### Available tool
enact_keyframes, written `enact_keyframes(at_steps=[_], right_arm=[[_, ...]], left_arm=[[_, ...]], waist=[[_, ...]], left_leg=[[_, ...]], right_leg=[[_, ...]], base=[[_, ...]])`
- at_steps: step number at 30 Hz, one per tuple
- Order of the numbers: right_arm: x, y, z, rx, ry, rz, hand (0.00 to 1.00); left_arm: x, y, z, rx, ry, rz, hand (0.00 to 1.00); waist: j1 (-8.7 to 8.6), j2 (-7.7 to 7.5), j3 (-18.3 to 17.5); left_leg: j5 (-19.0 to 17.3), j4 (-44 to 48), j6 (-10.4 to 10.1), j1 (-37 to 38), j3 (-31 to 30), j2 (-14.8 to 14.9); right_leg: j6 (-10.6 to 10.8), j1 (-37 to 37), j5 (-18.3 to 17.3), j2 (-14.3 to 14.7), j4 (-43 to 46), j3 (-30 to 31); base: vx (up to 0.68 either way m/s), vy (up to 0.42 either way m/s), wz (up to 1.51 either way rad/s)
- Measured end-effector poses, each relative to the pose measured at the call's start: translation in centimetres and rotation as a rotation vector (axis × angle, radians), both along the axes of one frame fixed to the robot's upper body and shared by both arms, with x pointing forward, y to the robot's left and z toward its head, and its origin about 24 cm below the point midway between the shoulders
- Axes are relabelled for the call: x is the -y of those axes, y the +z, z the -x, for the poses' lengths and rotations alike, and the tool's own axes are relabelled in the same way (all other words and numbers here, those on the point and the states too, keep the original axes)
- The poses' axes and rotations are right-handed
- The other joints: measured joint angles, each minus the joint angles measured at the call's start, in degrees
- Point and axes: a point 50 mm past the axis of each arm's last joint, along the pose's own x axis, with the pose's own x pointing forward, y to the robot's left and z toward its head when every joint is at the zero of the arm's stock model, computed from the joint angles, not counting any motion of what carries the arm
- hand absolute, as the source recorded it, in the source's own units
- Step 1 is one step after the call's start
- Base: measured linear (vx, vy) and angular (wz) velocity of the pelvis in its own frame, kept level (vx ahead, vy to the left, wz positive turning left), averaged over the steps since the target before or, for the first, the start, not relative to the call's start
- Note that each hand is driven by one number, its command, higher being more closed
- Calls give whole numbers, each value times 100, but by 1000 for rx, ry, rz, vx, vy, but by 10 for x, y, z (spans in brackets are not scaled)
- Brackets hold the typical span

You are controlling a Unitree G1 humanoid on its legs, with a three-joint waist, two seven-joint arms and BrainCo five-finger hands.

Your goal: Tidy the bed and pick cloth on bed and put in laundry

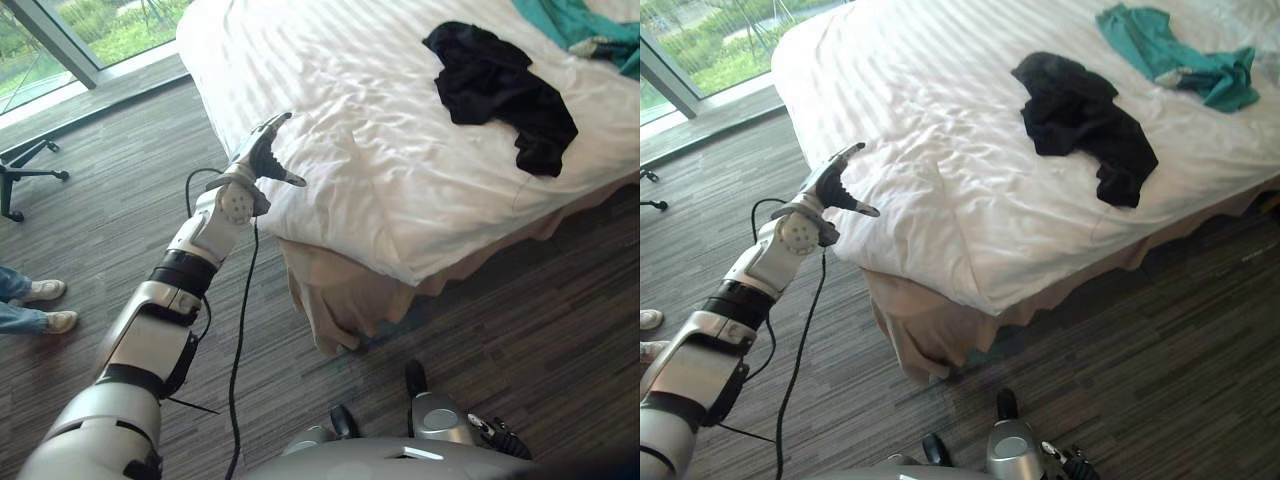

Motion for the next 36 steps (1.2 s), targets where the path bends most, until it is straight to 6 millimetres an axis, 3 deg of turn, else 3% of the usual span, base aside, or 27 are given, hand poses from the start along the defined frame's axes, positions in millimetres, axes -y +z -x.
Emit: enact_keyframes(at_steps=[5,8,9,14,17,20,25,28,31,32,35,36], right_arm=[[15,18,-41,175,24,33,0],[15,28,-59,285,30,22,0],[12,33,-67,332,46,10,0],[-1,53,-99,493,116,-27,0],[-11,63,-112,554,177,-38,0],[-17,64,-115,563,205,-51,0],[-24,62,-116,562,222,-65,0],[-30,58,-111,538,232,-76,0],[-38,48,-101,481,219,-80,0],[-37,37,-88,410,191,-83,0],[-34,24,-70,324,121,-85,0],[-33,18,-62,281,86,-87,0]], left_arm=[[-19,24,-18,-26,201,-124,0],[-31,27,-21,-108,293,-188,0],[-35,33,-22,-139,333,-209,100],[-43,78,-22,-135,458,-158,100],[-42,91,-22,-146,492,-154,100],[-37,89,-23,-159,479,-86,100],[-30,68,-28,-152,368,135,100],[-18,35,-27,-138,253,237,100],[-9,-11,-15,-181,164,306,100],[0,-47,0,-254,101,347,100],[2,-88,25,-347,55,412,100],[5,-108,42,-395,36,469,100]], waist=[[-251,-100,668],[-257,-239,920],[-258,-323,1040],[-212,-664,1243],[-162,-700,1263],[-76,-701,1264],[79,-712,1262],[107,-733,1181],[273,-777,786],[314,-745,566],[385,-661,279],[407,-593,122]], left_leg=[[79,-7,147,-502,243,-78],[84,19,151,-760,477,-144],[77,32,147,-853,543,-143],[-183,629,104,-1235,934,111],[-443,1099,117,-1441,1052,274],[-595,1344,138,-1528,1054,344],[-743,1532,156,-1424,1003,378],[-753,1510,153,-1227,847,351],[-700,1375,127,-1047,716,272],[-549,1159,86,-813,558,174],[-415,900,18,-633,355,134],[-352,765,10,-585,208,106]], right_leg=[[-17,-996,-136,-91,823,273],[-40,-1500,-214,-132,1228,466],[-57,-1649,-224,-132,1313,514],[-101,-1928,-236,-104,1480,555],[-97,-1983,-233,-82,1493,581],[-91,-1977,-232,-81,1507,590],[-49,-1788,-266,-127,1568,554],[-28,-1495,-414,-235,1634,331],[-34,-1356,-611,-337,1768,154],[-27,-1110,-713,-433,1762,-42],[-26,-857,-721,-459,1636,-268],[-24,-739,-721,-469,1521,-384]], base=[[-114,-35,-19],[-45,-24,-30],[-21,-65,-20],[36,-62,-5],[31,3,-7],[29,43,-3],[28,53,7],[23,20,37],[70,-9,38],[122,-5,62],[99,-14,51],[81,-7,48]])
